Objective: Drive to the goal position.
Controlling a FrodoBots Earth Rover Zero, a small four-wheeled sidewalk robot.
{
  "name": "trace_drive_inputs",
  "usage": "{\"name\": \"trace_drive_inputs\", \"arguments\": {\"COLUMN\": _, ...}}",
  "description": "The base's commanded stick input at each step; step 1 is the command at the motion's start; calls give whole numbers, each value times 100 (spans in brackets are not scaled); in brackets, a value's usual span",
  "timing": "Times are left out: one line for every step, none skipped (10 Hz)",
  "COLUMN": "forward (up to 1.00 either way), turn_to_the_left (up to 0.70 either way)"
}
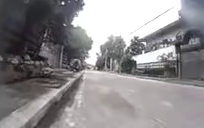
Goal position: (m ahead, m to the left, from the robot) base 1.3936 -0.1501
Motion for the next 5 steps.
{"name": "trace_drive_inputs", "arguments": {"forward": 70, "turn_to_the_left": 0}}
{"name": "trace_drive_inputs", "arguments": {"forward": 70, "turn_to_the_left": 0}}
{"name": "trace_drive_inputs", "arguments": {"forward": 70, "turn_to_the_left": 0}}
{"name": "trace_drive_inputs", "arguments": {"forward": 70, "turn_to_the_left": 0}}
{"name": "trace_drive_inputs", "arguments": {"forward": 70, "turn_to_the_left": 0}}
